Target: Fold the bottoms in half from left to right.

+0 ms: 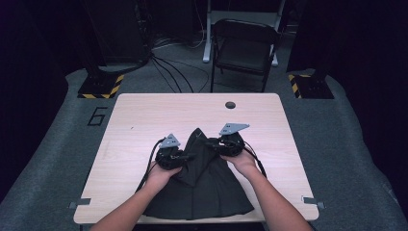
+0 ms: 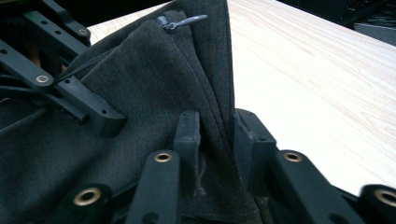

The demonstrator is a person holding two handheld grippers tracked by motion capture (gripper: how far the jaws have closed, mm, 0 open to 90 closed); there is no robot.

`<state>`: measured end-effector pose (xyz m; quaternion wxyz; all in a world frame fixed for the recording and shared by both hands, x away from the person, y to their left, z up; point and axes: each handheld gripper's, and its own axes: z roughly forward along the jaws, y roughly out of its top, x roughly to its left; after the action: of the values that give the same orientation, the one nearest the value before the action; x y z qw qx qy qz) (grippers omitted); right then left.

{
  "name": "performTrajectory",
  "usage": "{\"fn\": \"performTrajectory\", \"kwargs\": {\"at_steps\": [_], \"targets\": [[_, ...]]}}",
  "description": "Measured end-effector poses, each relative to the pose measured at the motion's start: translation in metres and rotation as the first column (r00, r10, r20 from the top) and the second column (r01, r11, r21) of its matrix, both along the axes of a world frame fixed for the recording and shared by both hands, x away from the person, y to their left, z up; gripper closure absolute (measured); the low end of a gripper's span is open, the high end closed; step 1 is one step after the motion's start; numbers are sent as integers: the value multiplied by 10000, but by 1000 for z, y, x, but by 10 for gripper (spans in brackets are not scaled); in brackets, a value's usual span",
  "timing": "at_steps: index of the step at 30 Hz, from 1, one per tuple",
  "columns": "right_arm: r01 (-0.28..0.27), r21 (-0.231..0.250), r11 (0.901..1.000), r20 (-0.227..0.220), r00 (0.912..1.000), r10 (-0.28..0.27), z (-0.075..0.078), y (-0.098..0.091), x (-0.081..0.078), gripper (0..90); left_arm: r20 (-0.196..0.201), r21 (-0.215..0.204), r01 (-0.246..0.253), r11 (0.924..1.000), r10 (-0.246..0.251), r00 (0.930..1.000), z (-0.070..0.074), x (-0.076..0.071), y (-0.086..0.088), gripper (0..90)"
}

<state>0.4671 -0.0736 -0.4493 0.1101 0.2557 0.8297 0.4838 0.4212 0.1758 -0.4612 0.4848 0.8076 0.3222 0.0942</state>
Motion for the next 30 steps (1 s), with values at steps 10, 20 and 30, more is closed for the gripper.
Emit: {"fn": "performTrajectory", "kwargs": {"at_steps": [10, 20, 30], "targets": [[368, 449, 9983, 144, 9992, -374, 11, -11, -12, 529, 578, 941, 463, 9945, -519, 9970, 21, 8, -7, 827], [-201, 570, 9982, 333, 9993, 182, 3, 0, -50, 514, 743, 1260, 850, 9884, -949, 9927, 58, 24, -5, 827], [-1372, -109, 9905, -575, 9890, 1364, -26, 40, -68, 480, 866, 1109, 1174, 9869, -1273, 9881, 86, 34, -1, 827]]}}
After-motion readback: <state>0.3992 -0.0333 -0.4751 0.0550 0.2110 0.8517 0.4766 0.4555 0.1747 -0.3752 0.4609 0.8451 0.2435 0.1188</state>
